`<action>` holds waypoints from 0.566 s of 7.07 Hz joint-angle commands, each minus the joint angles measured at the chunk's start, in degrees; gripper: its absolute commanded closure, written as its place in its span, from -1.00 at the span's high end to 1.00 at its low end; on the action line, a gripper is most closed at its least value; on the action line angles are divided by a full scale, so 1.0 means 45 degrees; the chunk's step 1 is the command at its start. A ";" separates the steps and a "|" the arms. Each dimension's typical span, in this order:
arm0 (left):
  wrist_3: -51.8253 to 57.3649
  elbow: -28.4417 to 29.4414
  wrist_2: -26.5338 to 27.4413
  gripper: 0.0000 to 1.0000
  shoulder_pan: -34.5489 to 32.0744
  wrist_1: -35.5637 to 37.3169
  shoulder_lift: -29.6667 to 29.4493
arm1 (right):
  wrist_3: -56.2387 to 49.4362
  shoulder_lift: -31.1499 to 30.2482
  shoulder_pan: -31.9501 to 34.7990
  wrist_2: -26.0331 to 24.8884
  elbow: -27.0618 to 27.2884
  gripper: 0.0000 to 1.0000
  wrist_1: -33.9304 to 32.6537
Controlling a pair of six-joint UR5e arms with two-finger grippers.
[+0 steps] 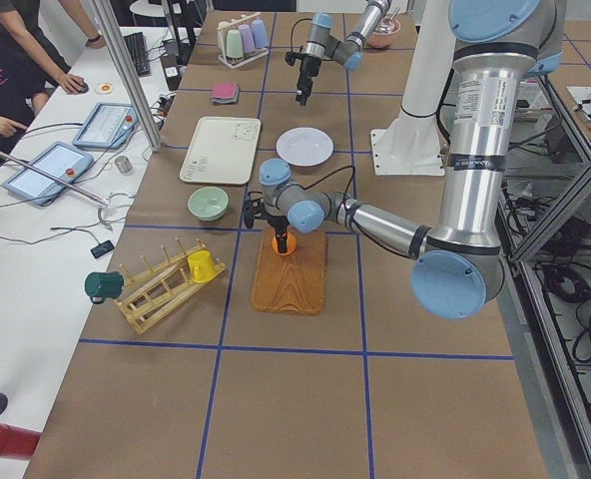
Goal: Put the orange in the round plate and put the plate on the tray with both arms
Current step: 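Grasp the orange with the left gripper while the right gripper grips the plate rim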
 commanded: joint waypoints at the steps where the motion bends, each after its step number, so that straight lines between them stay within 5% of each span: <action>1: -0.0324 0.0201 0.0309 0.96 0.0519 -0.0111 -0.0074 | 0.0000 0.0000 -0.0105 -0.0167 0.0041 1.00 0.0000; 4: -0.0364 0.0182 0.0175 0.39 0.0522 -0.0072 -0.0308 | -0.0020 0.0000 -0.0105 -0.0187 0.0041 1.00 0.0019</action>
